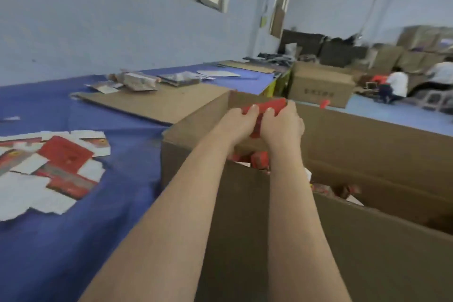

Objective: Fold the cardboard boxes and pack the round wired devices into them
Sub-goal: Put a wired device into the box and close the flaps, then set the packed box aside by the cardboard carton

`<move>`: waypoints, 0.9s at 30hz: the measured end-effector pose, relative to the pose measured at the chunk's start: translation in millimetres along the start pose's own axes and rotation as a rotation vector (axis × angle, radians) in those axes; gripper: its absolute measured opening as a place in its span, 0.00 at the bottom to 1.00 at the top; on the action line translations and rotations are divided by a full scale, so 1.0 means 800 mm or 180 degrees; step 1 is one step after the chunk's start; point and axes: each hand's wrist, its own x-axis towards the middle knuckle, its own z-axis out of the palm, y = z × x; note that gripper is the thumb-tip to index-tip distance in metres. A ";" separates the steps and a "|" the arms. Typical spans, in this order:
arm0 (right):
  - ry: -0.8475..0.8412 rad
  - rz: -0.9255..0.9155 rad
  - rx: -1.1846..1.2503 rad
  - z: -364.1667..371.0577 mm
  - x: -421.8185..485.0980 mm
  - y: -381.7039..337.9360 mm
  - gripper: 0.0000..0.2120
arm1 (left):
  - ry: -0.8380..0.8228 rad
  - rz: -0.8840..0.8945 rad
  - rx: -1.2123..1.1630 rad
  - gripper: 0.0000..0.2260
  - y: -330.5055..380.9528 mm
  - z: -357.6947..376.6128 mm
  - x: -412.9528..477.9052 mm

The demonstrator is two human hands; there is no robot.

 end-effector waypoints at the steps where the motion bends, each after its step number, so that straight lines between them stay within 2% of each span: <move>1: 0.0046 0.0127 -0.0259 -0.009 0.003 0.012 0.25 | -0.0210 -0.0047 -0.0016 0.20 0.002 0.020 0.001; 2: 0.0071 0.0176 -0.0381 -0.012 0.003 0.017 0.27 | -0.0236 -0.0027 -0.0166 0.19 0.002 0.031 0.001; 4: 0.0109 -0.0015 -0.0256 -0.002 -0.004 0.015 0.27 | 0.0159 0.0116 -0.0545 0.16 -0.001 0.029 -0.002; 7: -0.0108 -0.0660 0.0826 0.046 -0.033 -0.015 0.22 | 0.1005 0.0085 -0.0968 0.14 -0.016 -0.024 -0.010; 10: -0.0828 -0.1032 0.1557 0.115 -0.084 -0.055 0.14 | 0.1906 0.0016 -0.1279 0.11 -0.051 -0.111 -0.029; 12: -0.1552 -0.1101 0.1639 0.171 -0.124 -0.077 0.10 | 0.2584 -0.0134 -0.0903 0.13 -0.092 -0.180 -0.055; 15: -0.2384 -0.1176 0.1004 0.258 -0.183 -0.095 0.10 | 0.3311 -0.0925 -0.0278 0.17 -0.166 -0.273 -0.110; 17: -0.2686 -0.1338 0.0510 0.307 -0.217 -0.100 0.11 | 0.3534 -0.1551 0.0031 0.20 -0.209 -0.315 -0.146; 19: -0.2781 -0.1396 0.0097 0.344 -0.241 -0.107 0.14 | 0.3666 -0.1851 0.0063 0.22 -0.239 -0.339 -0.172; 23: -0.2743 -0.1096 -0.0512 0.391 -0.256 -0.122 0.22 | 0.3630 -0.1604 -0.0555 0.16 -0.268 -0.351 -0.187; 27: -0.2863 -0.0785 -0.0202 0.414 -0.255 -0.130 0.21 | 0.3756 -0.1468 -0.0866 0.13 -0.272 -0.363 -0.188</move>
